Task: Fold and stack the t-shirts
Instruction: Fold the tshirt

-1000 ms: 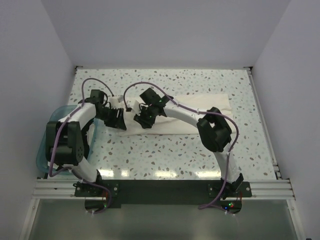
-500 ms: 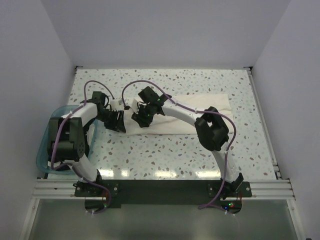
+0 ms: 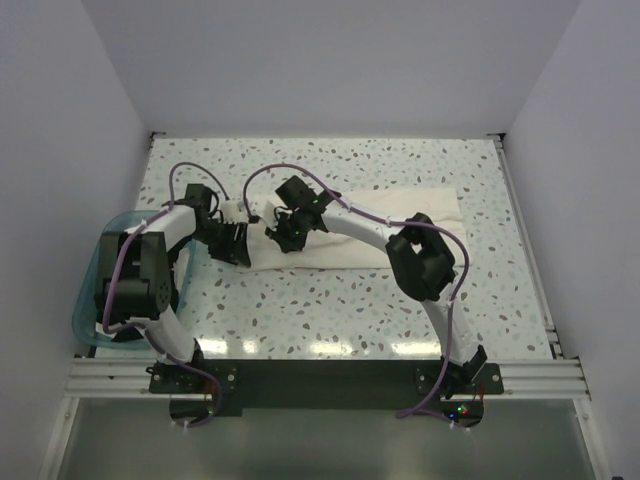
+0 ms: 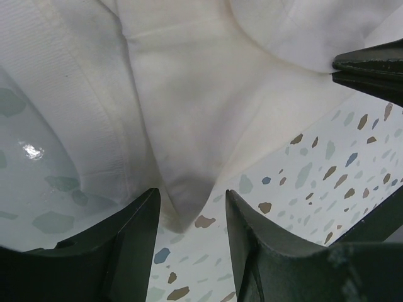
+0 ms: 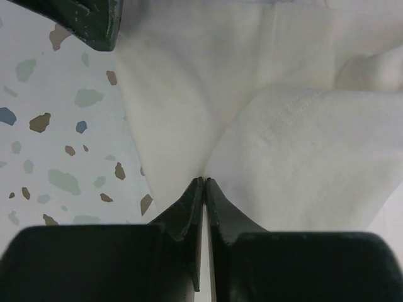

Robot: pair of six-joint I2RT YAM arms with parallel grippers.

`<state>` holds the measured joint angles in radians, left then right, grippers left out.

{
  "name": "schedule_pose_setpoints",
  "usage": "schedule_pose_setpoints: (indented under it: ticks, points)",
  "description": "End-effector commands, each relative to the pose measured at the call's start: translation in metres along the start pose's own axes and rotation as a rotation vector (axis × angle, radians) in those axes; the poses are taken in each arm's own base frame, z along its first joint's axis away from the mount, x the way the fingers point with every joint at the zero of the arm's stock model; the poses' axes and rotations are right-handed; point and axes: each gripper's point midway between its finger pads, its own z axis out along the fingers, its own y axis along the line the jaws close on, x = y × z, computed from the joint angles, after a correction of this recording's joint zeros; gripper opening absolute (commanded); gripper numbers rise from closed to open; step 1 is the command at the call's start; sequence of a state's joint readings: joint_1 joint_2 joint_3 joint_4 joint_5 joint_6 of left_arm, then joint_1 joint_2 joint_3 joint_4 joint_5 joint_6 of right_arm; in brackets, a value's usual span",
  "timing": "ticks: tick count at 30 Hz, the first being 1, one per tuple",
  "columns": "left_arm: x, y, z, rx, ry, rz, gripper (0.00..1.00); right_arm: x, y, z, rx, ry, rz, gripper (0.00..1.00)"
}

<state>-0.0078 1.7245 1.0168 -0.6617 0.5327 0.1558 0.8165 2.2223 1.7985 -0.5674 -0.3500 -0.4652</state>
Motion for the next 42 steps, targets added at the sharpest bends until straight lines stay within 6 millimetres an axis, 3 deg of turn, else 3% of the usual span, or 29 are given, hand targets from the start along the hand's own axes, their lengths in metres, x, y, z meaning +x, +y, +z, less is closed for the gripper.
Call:
schedule_pose_setpoints:
  ticks: [1,5,11,14,17,23,26,32,39,42]
  points:
    - [-0.007,0.003,0.000,-0.013,-0.017,-0.004,0.50,-0.020,-0.006,-0.013,0.036,-0.041,-0.042,0.00]
    - [-0.006,0.005,0.002,-0.018,-0.011,-0.010,0.43,-0.030,-0.014,-0.031,0.074,-0.063,-0.078,0.00]
    - [-0.008,0.006,0.002,-0.021,-0.015,-0.013,0.39,-0.043,-0.059,-0.074,0.197,-0.130,-0.070,0.00]
    - [-0.011,0.005,0.002,-0.016,-0.024,-0.010,0.39,-0.036,-0.088,-0.091,0.251,-0.145,-0.046,0.00]
    - [-0.015,0.004,0.002,-0.007,-0.033,-0.008,0.38,-0.032,-0.101,-0.097,0.270,-0.146,-0.047,0.00]
    - [-0.039,-0.011,-0.012,0.031,-0.146,0.038,0.38,-0.026,-0.133,-0.106,0.369,-0.172,-0.030,0.00]
    - [-0.063,-0.016,-0.026,0.017,-0.242,0.085,0.38,-0.023,-0.157,-0.113,0.442,-0.179,-0.020,0.00]
    - [-0.114,-0.016,-0.051,-0.031,-0.381,0.164,0.42,-0.003,-0.186,-0.104,0.507,-0.145,-0.022,0.00]
    - [-0.146,-0.027,-0.038,0.058,-0.404,0.136,0.46,0.015,-0.203,-0.086,0.545,-0.110,-0.014,0.00]
    - [-0.156,-0.042,-0.029,0.120,-0.425,0.090,0.46,0.020,-0.209,-0.082,0.566,-0.098,-0.010,0.00]
